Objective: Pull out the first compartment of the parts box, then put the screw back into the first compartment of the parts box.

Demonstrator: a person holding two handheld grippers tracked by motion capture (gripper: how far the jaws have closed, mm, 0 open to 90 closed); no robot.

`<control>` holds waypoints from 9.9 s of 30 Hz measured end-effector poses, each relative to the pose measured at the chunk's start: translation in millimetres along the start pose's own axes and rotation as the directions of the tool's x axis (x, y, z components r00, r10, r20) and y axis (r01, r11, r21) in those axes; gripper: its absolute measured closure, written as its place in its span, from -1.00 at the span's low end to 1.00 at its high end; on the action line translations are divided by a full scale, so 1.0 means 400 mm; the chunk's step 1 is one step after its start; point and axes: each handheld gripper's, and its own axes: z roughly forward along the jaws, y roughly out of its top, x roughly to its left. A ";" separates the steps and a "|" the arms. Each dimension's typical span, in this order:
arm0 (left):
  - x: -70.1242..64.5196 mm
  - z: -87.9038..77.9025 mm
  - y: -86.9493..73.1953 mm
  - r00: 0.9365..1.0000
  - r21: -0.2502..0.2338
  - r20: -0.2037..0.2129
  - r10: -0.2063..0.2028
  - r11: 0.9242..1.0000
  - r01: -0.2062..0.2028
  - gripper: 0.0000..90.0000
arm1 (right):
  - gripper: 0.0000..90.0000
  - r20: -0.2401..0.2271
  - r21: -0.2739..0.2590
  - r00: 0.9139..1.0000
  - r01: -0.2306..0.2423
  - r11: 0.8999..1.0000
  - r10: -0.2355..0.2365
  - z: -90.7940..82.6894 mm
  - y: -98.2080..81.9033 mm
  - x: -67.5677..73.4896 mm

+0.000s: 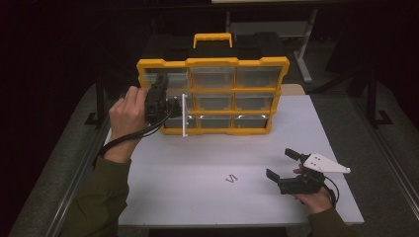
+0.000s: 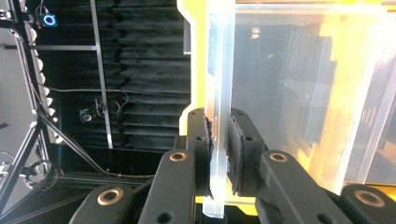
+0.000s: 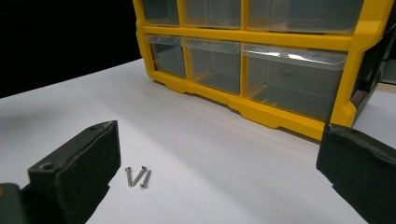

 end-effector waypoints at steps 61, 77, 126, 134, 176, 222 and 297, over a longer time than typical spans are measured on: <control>0.009 -0.141 -0.005 1.000 -0.015 -0.011 0.000 1.000 0.000 0.78 | -1.00 0.005 0.002 1.000 -0.005 1.000 0.005 0.002 -0.001 0.001; 0.004 -0.152 -0.005 1.000 -0.018 -0.011 -0.004 1.000 0.004 0.78 | -1.00 0.006 0.002 1.000 -0.006 1.000 0.006 0.002 -0.001 0.001; -0.097 -0.191 0.025 0.998 -0.033 0.004 -0.064 0.997 0.064 -0.31 | -1.00 0.011 0.006 1.000 -0.006 1.000 0.006 0.003 -0.002 -0.001; -0.121 -0.197 0.042 0.995 -0.045 0.041 -0.095 0.994 0.097 -0.51 | -1.00 0.010 0.004 1.000 -0.009 1.000 0.009 0.003 -0.002 0.000; -0.331 -0.173 0.097 0.967 -0.064 0.239 -0.085 0.993 0.103 -1.00 | -1.00 -0.001 0.011 1.000 0.004 1.000 -0.004 0.004 -0.003 0.000; -0.355 -0.175 0.100 0.723 0.100 0.382 -0.576 0.803 0.588 -1.00 | -1.00 -0.003 0.015 1.000 0.007 1.000 -0.006 0.008 -0.002 0.001; -0.303 -0.143 -0.079 -0.018 0.292 0.619 -0.785 0.209 0.933 -1.00 | -1.00 -0.016 0.028 1.000 0.005 1.000 -0.005 0.014 -0.004 0.002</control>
